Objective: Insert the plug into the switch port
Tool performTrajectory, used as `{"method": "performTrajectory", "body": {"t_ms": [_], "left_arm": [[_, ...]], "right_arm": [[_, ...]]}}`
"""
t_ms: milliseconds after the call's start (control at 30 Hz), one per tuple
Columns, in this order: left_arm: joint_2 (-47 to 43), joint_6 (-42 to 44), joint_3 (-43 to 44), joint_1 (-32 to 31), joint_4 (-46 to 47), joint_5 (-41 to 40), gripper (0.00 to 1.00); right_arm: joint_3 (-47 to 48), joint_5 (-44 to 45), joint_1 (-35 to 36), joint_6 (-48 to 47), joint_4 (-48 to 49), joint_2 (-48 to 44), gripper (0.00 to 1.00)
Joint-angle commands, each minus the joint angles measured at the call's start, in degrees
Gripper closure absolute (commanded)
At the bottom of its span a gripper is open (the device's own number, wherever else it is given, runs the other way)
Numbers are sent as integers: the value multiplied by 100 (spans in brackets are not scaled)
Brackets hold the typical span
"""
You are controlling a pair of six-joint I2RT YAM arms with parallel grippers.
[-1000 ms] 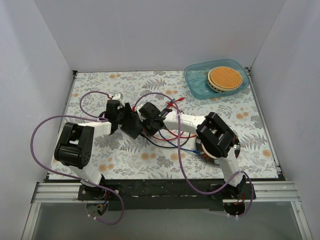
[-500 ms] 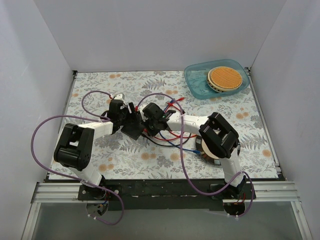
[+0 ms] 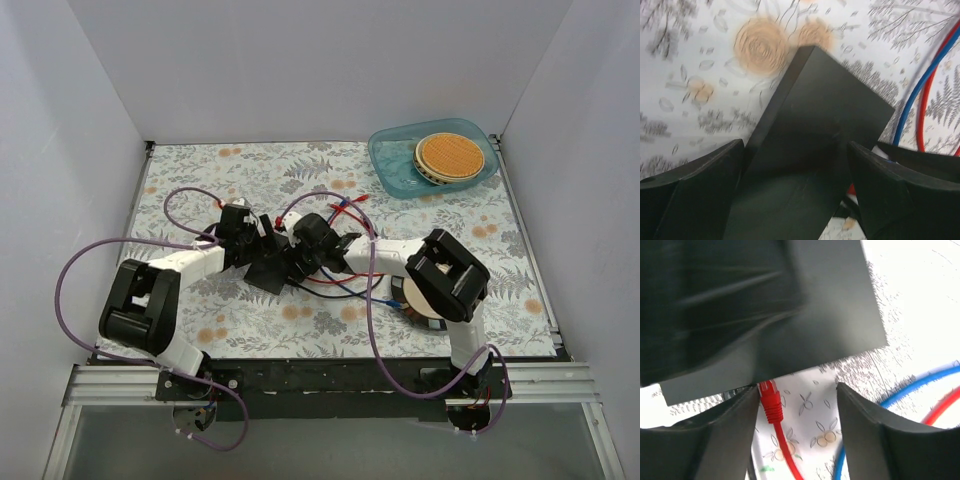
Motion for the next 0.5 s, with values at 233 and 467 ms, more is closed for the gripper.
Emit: {"method": "performTrajectory", "body": {"t_ms": [233,467], "left_arm": [[-1182,-235,465,-81,-1370,-961,8],[-1305,-68,528,-81,-1380,-707,7]], "right_arm": [[21,1106,29,-239,79,-903,25],[83,1581,-102,25,-236,-1062,25]]}}
